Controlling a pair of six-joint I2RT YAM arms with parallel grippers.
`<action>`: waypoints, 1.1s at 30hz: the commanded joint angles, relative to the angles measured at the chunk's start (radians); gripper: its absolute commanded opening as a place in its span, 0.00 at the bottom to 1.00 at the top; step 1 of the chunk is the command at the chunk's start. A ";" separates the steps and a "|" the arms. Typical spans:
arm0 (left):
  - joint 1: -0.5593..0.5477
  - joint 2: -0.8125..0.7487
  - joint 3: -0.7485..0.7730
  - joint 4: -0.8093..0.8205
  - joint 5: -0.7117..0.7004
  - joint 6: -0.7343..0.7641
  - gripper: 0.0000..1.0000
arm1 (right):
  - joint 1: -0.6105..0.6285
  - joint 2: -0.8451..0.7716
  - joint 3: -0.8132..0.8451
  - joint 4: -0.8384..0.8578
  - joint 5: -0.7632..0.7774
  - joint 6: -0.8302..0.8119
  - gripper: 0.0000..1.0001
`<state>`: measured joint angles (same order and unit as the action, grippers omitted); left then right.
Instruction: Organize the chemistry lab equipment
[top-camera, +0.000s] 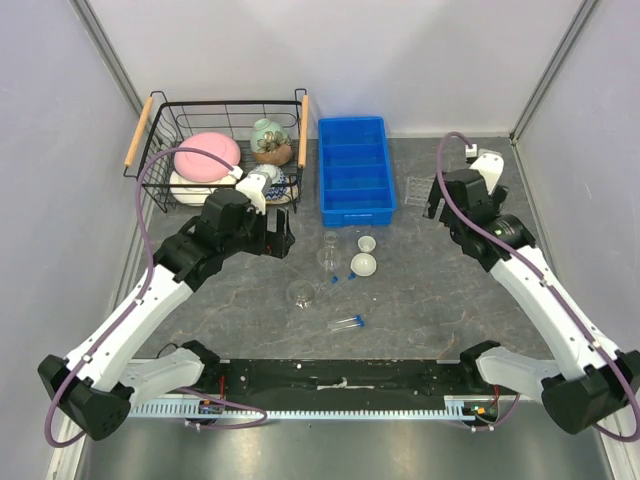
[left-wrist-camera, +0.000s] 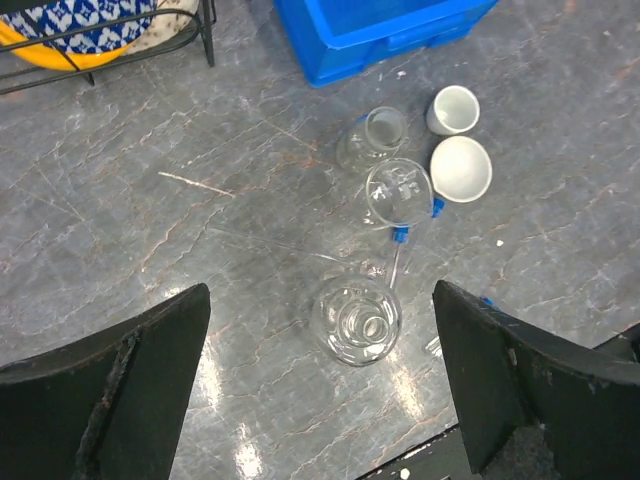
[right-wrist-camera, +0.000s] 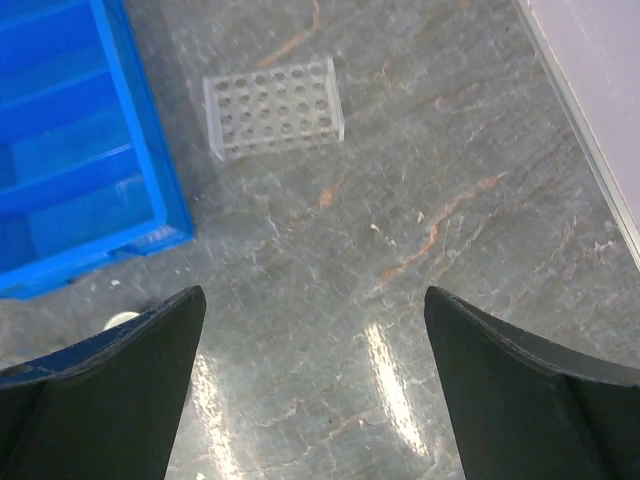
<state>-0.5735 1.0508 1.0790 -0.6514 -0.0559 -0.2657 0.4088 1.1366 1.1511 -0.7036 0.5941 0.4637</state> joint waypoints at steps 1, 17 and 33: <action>0.000 -0.052 -0.007 0.056 0.094 -0.009 1.00 | 0.001 -0.002 0.053 0.063 0.027 0.027 0.98; 0.000 -0.130 -0.059 0.101 0.283 -0.006 1.00 | -0.301 0.123 -0.385 0.616 -0.519 0.430 0.98; -0.011 -0.138 -0.087 0.122 0.380 -0.013 0.99 | -0.363 0.262 -0.757 1.418 -0.439 0.770 0.86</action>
<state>-0.5758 0.9249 0.9924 -0.5682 0.2737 -0.2657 0.0746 1.3521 0.4290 0.4187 0.1177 1.1408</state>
